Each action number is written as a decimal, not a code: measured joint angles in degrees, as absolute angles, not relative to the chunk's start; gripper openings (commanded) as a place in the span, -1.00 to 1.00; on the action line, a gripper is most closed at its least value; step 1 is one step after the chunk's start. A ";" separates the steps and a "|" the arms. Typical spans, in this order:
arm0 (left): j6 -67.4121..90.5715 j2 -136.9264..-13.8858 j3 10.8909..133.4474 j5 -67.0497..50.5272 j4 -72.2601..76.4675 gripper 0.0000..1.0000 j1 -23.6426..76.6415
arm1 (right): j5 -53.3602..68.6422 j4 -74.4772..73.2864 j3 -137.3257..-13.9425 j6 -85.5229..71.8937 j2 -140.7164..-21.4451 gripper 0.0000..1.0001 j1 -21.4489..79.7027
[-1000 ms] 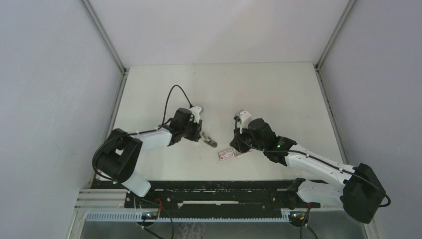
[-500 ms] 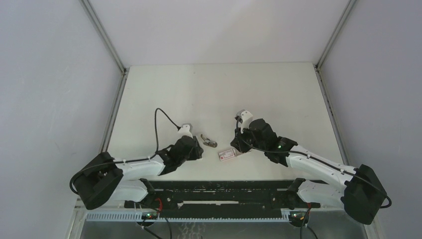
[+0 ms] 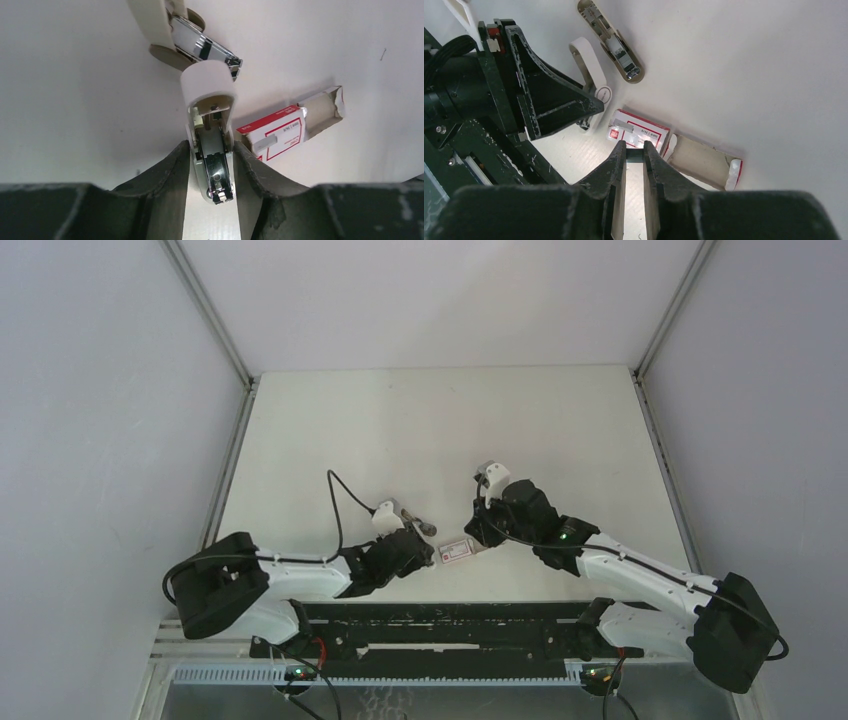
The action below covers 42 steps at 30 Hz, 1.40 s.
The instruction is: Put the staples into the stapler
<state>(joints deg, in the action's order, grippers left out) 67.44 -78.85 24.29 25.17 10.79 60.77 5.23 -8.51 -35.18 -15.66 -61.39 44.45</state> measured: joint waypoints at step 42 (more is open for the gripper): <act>26.52 -35.44 15.68 23.59 -0.19 0.61 34.04 | -22.46 -9.85 -48.18 -30.83 -87.24 -0.71 68.10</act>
